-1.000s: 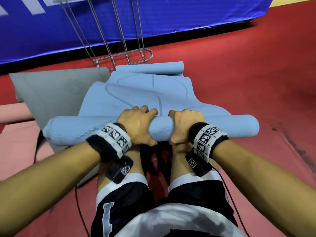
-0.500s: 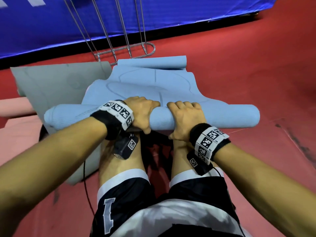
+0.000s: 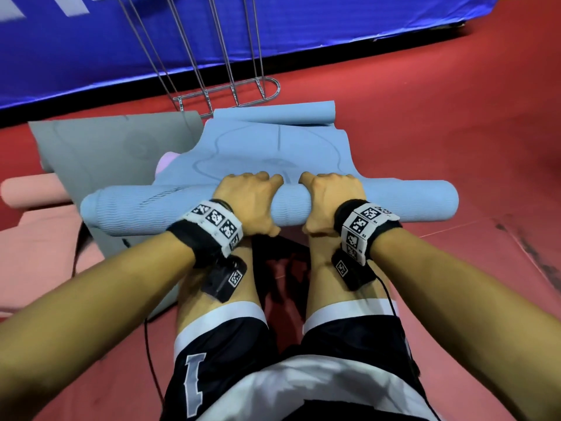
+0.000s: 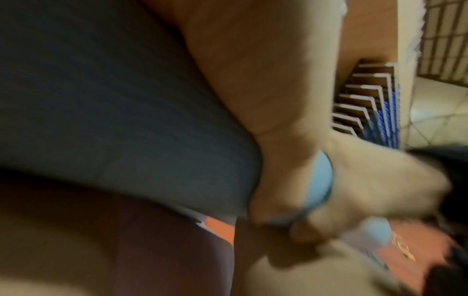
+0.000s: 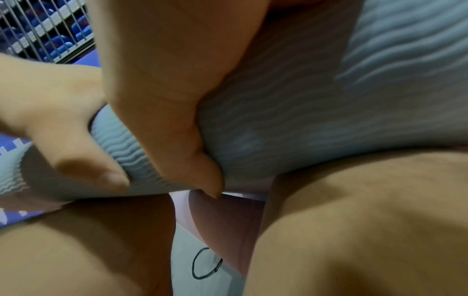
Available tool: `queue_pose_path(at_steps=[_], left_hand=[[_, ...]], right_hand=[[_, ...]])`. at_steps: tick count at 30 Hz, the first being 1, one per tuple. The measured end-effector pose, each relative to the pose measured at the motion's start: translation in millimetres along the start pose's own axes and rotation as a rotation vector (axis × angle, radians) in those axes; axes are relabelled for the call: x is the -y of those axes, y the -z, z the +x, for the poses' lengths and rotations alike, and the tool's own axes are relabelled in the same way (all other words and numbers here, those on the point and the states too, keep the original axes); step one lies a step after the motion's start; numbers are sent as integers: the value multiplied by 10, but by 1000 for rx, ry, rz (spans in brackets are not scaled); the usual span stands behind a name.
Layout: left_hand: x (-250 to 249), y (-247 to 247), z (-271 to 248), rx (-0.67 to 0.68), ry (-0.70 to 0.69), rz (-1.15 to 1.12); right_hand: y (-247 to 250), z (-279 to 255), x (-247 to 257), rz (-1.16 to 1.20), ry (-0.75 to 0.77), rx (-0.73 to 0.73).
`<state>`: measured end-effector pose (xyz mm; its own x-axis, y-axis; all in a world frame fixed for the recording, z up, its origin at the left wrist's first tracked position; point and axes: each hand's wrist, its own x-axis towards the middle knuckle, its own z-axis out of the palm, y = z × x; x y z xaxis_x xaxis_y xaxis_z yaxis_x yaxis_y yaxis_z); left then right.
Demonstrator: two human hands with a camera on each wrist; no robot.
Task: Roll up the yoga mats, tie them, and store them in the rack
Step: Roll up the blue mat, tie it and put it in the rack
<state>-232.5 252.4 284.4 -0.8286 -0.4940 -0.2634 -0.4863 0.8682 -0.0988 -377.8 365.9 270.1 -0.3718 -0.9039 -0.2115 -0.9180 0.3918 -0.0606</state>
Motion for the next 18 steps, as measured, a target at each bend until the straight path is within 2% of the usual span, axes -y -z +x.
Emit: queue_pose_path(at_steps=[4, 8, 10, 14, 18], left_hand=[[-88, -199, -201, -172, 68, 175], [-50, -7, -173, -131, 18, 193], [13, 185, -183, -129, 10, 197], [116, 606, -229, -231, 51, 214], [82, 1062, -355, -307, 77, 255]], right_hand=[[113, 36, 5, 34, 1, 36], [130, 28, -20, 51, 42, 10], [127, -9, -27, 41, 73, -115], [197, -69, -87, -78, 103, -459], [574, -45, -161, -126, 122, -658]])
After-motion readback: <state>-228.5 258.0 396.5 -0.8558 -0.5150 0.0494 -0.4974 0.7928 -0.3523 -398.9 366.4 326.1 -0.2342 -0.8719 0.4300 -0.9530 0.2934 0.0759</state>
